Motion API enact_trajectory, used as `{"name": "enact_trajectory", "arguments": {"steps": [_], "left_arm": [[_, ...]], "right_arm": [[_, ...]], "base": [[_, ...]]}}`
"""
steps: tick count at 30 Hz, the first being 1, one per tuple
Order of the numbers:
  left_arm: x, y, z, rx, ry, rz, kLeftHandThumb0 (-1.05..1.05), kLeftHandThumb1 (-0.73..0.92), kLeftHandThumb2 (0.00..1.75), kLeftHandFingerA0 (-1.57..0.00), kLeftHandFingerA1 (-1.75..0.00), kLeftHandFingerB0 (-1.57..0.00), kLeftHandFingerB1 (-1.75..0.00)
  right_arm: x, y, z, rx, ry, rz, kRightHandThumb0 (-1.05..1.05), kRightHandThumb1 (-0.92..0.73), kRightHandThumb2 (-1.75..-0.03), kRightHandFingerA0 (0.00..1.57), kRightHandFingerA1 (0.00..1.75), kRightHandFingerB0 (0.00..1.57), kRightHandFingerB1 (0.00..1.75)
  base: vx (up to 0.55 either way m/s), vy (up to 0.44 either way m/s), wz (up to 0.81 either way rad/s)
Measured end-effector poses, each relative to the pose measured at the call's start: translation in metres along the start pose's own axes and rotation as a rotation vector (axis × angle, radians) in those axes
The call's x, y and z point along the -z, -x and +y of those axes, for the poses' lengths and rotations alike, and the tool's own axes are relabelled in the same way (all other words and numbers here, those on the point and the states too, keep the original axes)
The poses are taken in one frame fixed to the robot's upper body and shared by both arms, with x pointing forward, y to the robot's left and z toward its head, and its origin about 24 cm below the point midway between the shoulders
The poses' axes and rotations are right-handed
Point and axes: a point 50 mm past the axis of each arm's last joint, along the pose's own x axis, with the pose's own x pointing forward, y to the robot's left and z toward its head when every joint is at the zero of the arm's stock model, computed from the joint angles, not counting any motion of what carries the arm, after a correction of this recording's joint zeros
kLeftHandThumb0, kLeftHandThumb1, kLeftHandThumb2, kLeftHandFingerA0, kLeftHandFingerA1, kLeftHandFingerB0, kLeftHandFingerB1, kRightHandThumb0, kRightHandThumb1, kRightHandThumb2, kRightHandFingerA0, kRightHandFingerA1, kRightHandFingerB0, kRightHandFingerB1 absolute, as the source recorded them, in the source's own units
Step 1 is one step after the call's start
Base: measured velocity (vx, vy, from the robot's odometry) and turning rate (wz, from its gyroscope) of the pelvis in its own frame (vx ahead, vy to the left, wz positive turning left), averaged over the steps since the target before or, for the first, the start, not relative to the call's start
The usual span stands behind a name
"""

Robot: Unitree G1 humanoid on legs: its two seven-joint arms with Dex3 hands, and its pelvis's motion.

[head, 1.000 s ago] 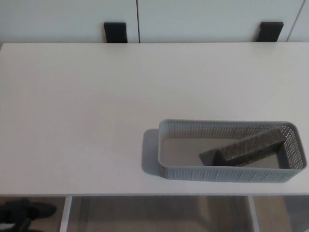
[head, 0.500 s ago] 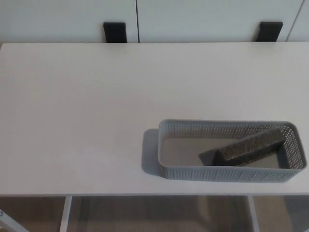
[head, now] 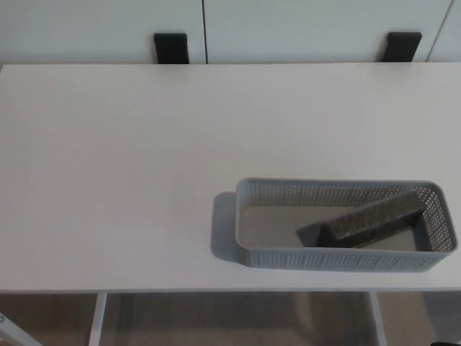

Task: The robot walks towards a desk on which an eraser is kept on the left hand side and a container is kept on the right hand side. The robot picks up the eraser using its left hand and places it in the container.

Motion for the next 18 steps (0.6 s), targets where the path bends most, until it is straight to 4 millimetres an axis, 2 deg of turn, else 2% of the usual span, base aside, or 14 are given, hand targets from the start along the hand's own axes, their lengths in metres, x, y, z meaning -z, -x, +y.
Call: {"name": "enact_trajectory", "arguments": {"steps": [2, 3, 4, 7, 12, 13, 16, 18], "left_arm": [[0.0024, -0.0013, 0.0009, -0.018, -0.009, 0.007, -0.79, 0.57, 0.98, -0.01, -0.46, -0.09, -0.33], [0.0034, -0.0019, 0.0013, -0.026, -0.014, 0.011, -0.84, 0.6, 0.92, -0.08, -0.47, -0.07, -0.28], [0.0042, -0.0025, 0.0016, -0.036, -0.023, 0.014, -0.82, 0.74, 0.65, -0.1, -0.39, -0.11, -0.25], [0.0051, -0.004, 0.0027, -0.06, -0.043, 0.014, -0.8, 0.76, 0.63, -0.1, -0.39, -0.1, -0.26], [0.005, -0.0058, 0.0037, -0.098, -0.073, 0.001, -0.79, 0.75, 0.64, -0.1, -0.39, -0.11, -0.26], [0.005, -0.0062, 0.0034, -0.104, -0.079, -0.003, -0.83, 0.59, 0.97, -0.04, -0.49, -0.01, -0.35], [0.0045, -0.0074, 0.002, -0.117, -0.088, -0.019, -0.78, 0.56, 0.96, -0.05, -0.49, -0.03, -0.37], [0.0035, -0.0084, 0.0006, -0.123, -0.093, -0.034, -0.78, 0.6, 0.93, -0.12, -0.5, -0.05, -0.42]], "right_arm": [[0.0005, 0.0, 0.0, 0.0, 0.0, 0.002, -0.26, -0.48, -0.54, 0.7, 0.69, 0.52, 0.52], [0.0007, 0.0, -0.0001, 0.0, -0.001, 0.004, -0.27, -0.47, -0.54, 0.7, 0.69, 0.53, 0.52], [0.0008, -0.0001, 0.0, 0.0, -0.001, 0.004, -0.29, -0.47, -0.53, 0.7, 0.69, 0.53, 0.53], [0.0006, -0.0004, -0.0001, 0.0, -0.001, 0.005, -0.3, -0.47, -0.53, 0.72, 0.68, 0.53, 0.52], [0.0011, -0.0005, -0.0017, 0.003, 0.003, 0.01, -0.3, -0.47, -0.53, 0.7, 0.66, 0.53, 0.52], [0.0014, -0.0005, -0.0019, 0.004, 0.003, 0.011, -0.29, -0.48, -0.53, 0.7, 0.66, 0.53, 0.51], [0.0016, -0.0005, -0.0021, 0.004, 0.003, 0.012, -0.29, -0.48, -0.53, 0.71, 0.65, 0.52, 0.5], [0.0016, -0.0004, -0.0022, 0.004, 0.003, 0.012, -0.29, -0.48, -0.53, 0.71, 0.64, 0.51, 0.49]], "base": [[0.0, 0.0, 0.0], [0.0, 0.0, 0.0], [0.0, 0.0, 0.0], [0.0, 0.0, 0.0], [0.0, 0.0, 0.0], [0.0, 0.0, 0.0], [0.0, 0.0, 0.0], [0.0, 0.0, 0.0]]}}
